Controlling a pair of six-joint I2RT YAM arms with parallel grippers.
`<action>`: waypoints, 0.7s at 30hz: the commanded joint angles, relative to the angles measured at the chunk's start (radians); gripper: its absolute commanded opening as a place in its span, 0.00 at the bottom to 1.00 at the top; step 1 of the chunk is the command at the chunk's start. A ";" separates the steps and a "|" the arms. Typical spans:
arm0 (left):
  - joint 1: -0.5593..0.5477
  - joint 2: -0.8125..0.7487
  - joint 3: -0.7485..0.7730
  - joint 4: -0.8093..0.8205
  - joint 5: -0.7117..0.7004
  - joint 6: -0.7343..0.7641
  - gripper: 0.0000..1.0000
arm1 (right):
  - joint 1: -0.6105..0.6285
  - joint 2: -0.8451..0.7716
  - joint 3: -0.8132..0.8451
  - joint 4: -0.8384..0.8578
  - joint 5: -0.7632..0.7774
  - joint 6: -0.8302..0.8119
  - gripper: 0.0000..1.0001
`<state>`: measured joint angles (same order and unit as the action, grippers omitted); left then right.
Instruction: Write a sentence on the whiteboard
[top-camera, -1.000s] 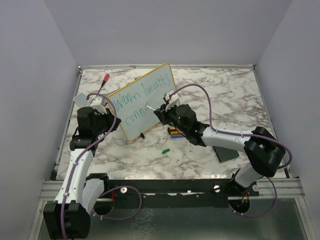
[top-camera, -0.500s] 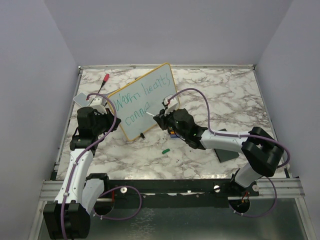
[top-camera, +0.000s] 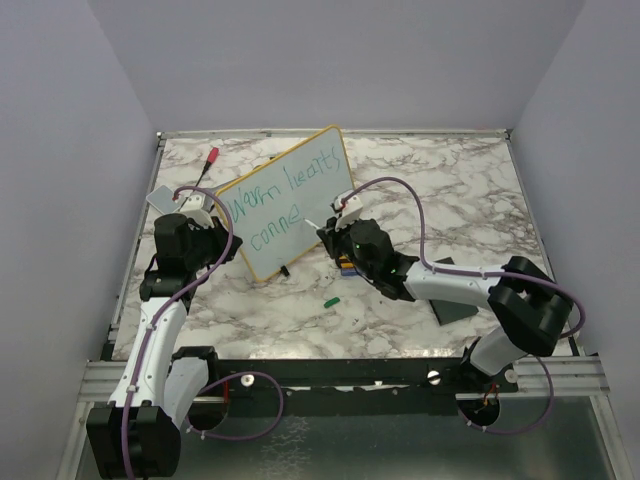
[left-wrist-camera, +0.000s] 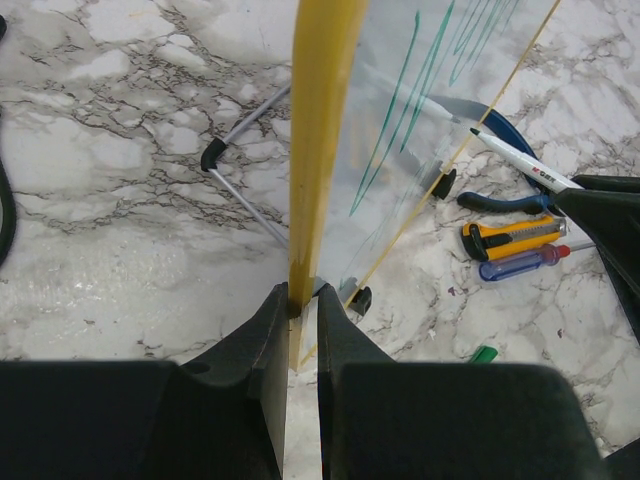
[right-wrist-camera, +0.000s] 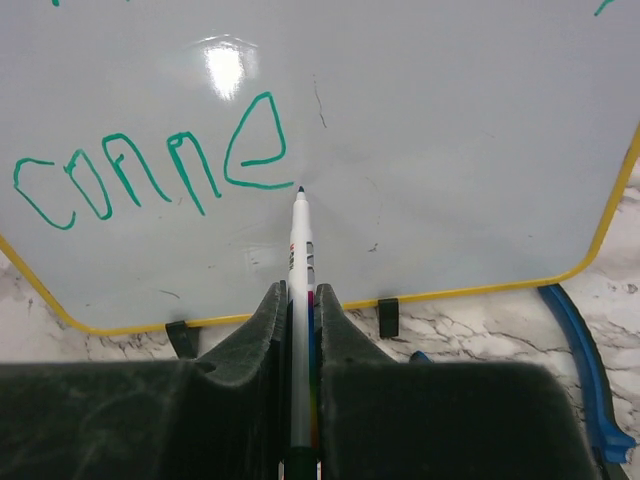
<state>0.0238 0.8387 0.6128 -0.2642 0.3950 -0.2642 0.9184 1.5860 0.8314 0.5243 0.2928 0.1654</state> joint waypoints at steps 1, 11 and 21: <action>-0.003 -0.007 0.007 0.007 -0.023 0.000 0.00 | -0.006 -0.088 -0.061 0.037 0.040 -0.019 0.01; -0.005 -0.010 0.007 0.006 -0.022 0.000 0.00 | -0.057 -0.098 -0.040 0.067 0.024 -0.054 0.01; -0.005 -0.010 0.007 0.007 -0.023 0.000 0.00 | -0.073 -0.048 0.020 0.094 -0.007 -0.069 0.01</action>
<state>0.0235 0.8387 0.6128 -0.2646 0.3950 -0.2642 0.8528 1.5055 0.8120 0.5819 0.3058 0.1112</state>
